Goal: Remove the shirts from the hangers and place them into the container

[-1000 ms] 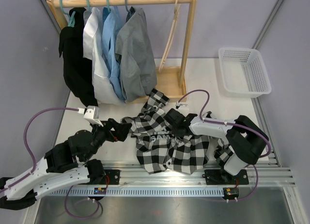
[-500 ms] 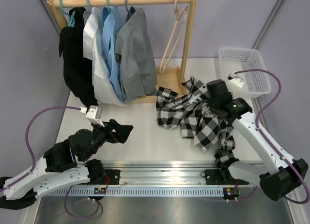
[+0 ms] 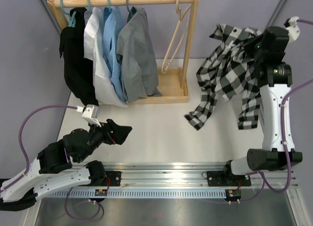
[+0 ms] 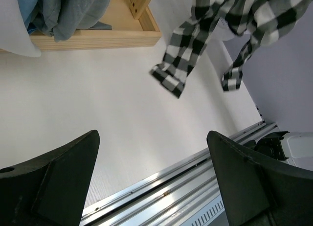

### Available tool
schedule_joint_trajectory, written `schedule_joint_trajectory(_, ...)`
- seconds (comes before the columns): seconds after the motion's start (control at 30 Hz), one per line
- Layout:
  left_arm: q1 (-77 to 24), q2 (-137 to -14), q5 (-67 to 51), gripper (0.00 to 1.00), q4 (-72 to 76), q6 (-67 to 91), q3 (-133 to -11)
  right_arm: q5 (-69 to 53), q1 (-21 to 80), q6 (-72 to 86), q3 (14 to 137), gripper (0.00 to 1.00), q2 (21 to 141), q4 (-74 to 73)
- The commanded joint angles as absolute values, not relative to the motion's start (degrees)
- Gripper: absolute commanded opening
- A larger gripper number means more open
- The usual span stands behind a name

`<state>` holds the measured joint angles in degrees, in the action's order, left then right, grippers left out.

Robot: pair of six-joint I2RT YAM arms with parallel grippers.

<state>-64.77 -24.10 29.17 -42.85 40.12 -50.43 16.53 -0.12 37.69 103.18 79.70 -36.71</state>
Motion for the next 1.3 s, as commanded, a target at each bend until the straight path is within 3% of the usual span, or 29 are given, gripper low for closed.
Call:
schedule_joint_trajectory(0.0, -64.7, -24.9, 27.5, 0.95, -44.9, 41.2, -52.9, 1.5, -5.1, 40.1, 113.5, 0.0, 86.5, -25.3)
schedule_joint_trajectory(0.17, -64.7, -24.3, 27.2, 0.95, -45.5, 41.8, -53.5, -6.5, -9.4, 47.7, 121.8, 0.0, 93.5, -14.5)
schedule_joint_trajectory(0.3, -64.7, -24.9, 27.2, 0.95, -46.2, 41.7, -53.9, -10.6, -12.8, 54.4, 125.1, 0.0, 100.1, 3.5)
schedule_joint_trajectory(0.43, -64.7, -25.2, 26.8, 0.95, -46.3, 42.4, -53.8, -8.9, -14.8, 56.6, 132.9, 0.0, 106.0, 11.2)
schedule_joint_trajectory(0.67, -64.7, -25.8, 27.3, 0.96, -47.5, 44.1, -52.9, -2.8, -20.1, 64.8, 160.3, 0.0, 122.3, 15.1)
schedule_joint_trajectory(0.8, -64.7, -26.5, 27.1, 0.96, -48.1, 45.0, -52.6, -0.3, -21.8, 60.9, 154.7, 0.0, 120.7, 17.0)
schedule_joint_trajectory(1.13, -64.7, -30.5, 24.7, 0.96, -44.6, 46.4, -50.8, 5.1, -21.7, 47.5, 116.7, 0.0, 108.8, 18.9)
schedule_joint_trajectory(1.27, -64.7, -31.6, 23.9, 0.96, -42.2, 46.6, -49.8, 2.6, -21.8, 48.7, 109.0, 0.0, 107.8, 16.5)
